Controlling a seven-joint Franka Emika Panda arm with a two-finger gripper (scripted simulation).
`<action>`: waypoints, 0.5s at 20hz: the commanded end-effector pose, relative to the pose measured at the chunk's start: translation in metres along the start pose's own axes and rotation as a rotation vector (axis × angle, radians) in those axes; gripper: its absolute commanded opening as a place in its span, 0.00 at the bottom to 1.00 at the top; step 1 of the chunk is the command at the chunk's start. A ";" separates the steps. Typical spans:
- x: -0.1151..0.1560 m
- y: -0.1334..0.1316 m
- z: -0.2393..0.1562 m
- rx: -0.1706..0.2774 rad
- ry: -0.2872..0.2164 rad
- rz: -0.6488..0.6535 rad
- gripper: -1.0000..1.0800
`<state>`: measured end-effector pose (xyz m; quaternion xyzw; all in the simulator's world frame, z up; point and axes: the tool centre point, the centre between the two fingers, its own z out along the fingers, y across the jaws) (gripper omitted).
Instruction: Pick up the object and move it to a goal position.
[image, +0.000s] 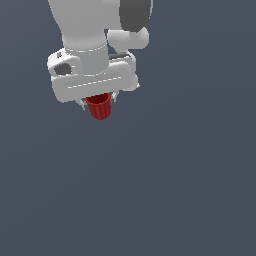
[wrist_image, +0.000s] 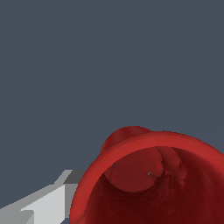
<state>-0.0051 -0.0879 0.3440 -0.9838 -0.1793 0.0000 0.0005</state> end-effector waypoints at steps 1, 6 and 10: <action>-0.003 0.004 -0.015 0.000 0.000 -0.001 0.00; -0.006 0.010 -0.032 -0.001 0.000 -0.001 0.00; -0.007 0.012 -0.035 -0.001 0.000 -0.001 0.00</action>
